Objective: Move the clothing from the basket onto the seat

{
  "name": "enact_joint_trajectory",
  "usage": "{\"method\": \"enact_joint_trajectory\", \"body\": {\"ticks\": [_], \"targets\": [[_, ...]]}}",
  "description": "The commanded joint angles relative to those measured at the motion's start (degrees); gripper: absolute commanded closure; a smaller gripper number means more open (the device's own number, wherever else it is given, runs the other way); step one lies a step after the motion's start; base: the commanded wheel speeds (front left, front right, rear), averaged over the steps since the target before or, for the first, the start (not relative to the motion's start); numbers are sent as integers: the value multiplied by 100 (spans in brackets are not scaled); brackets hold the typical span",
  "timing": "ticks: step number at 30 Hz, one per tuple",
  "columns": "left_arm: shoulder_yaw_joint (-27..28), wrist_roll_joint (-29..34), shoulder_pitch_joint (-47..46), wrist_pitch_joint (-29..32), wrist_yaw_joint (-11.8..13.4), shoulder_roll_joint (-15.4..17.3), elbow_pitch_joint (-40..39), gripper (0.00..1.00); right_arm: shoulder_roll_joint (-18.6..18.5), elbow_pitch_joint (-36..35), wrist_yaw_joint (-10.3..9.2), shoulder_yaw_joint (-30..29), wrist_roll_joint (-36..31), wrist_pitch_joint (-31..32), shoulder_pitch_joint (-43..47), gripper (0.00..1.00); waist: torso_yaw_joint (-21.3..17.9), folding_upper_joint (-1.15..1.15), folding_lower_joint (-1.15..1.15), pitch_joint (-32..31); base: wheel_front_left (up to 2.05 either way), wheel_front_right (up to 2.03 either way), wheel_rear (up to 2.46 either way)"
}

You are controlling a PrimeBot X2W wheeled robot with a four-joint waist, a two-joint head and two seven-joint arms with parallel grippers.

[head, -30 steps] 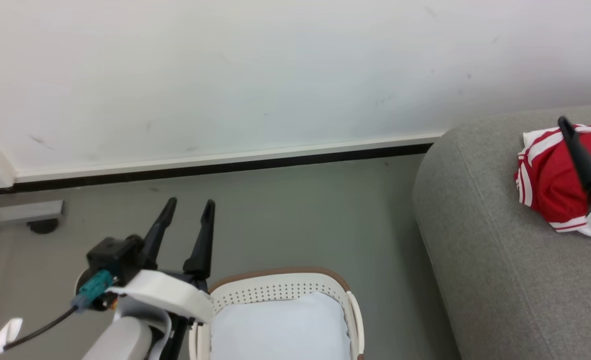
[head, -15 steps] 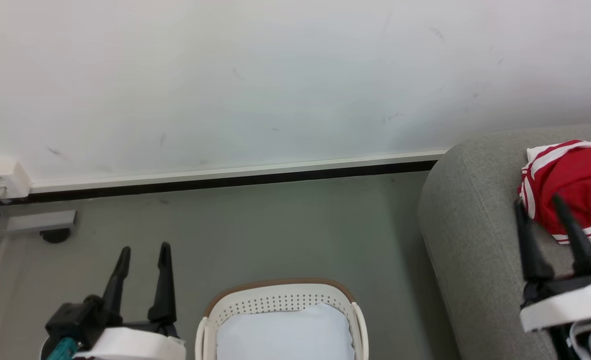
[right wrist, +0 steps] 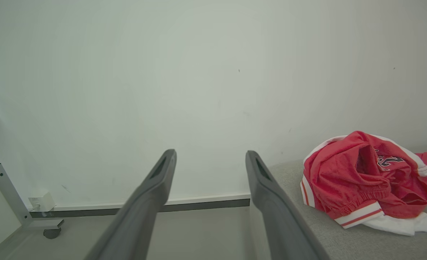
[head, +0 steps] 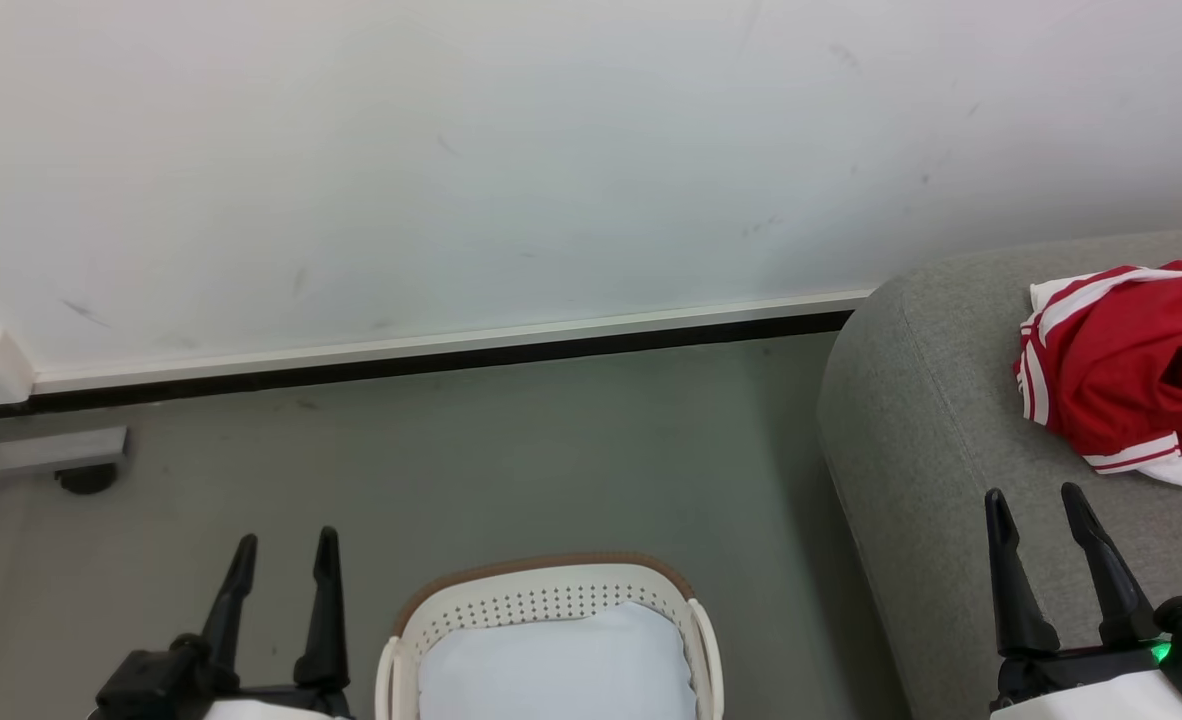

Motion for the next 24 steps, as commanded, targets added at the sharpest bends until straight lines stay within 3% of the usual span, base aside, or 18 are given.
{"method": "enact_joint_trajectory", "body": {"ticks": [1,9,24], "targets": [[60,58,50,-4,-48,-15,39,0,21,49,-13,-29,-58,-16,77,0,-4,0,0,4,0,0,0],[175,167,-37,-4,-199,-50,129,0,100,140,-13,-25,-178,-17,-29,0,11,0,0,19,0,0,0],[107,13,-99,-4,-234,-54,236,0,106,106,-13,36,-223,-17,-88,0,33,0,0,41,0,0,0]]}}
